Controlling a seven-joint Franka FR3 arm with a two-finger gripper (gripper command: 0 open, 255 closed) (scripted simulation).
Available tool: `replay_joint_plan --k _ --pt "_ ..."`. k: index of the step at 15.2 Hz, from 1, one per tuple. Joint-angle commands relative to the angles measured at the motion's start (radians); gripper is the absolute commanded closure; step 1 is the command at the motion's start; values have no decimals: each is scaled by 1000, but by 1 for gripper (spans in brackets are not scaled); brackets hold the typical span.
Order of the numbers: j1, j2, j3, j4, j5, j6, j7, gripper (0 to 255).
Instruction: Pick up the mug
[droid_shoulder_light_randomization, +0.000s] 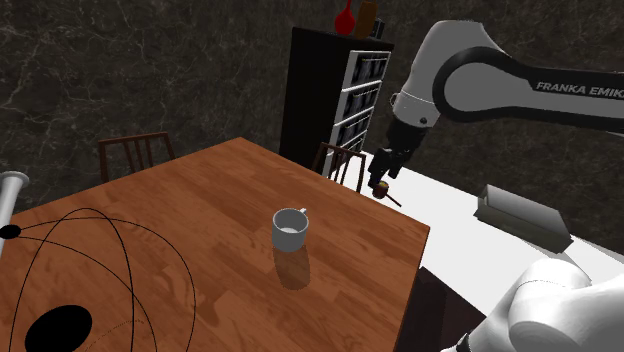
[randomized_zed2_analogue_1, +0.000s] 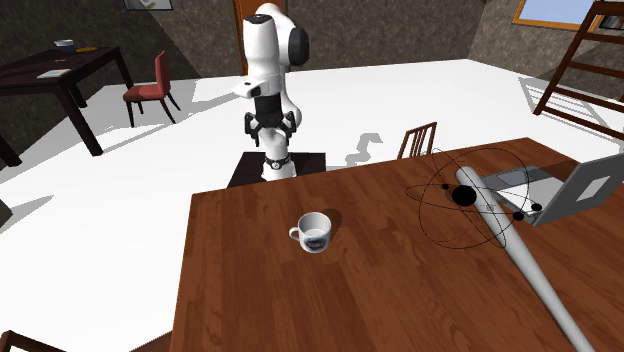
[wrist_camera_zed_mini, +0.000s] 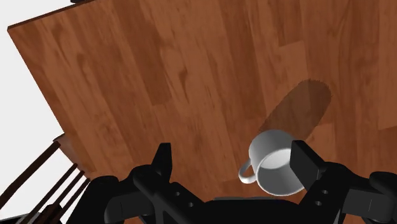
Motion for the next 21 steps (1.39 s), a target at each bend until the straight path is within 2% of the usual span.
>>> replay_joint_plan --k 1,11,21 --pt "7 58 28 8 5 44 25 0" --pt "36 388 163 114 -28 229 175 0" --pt "90 773 241 341 -168 319 354 0"
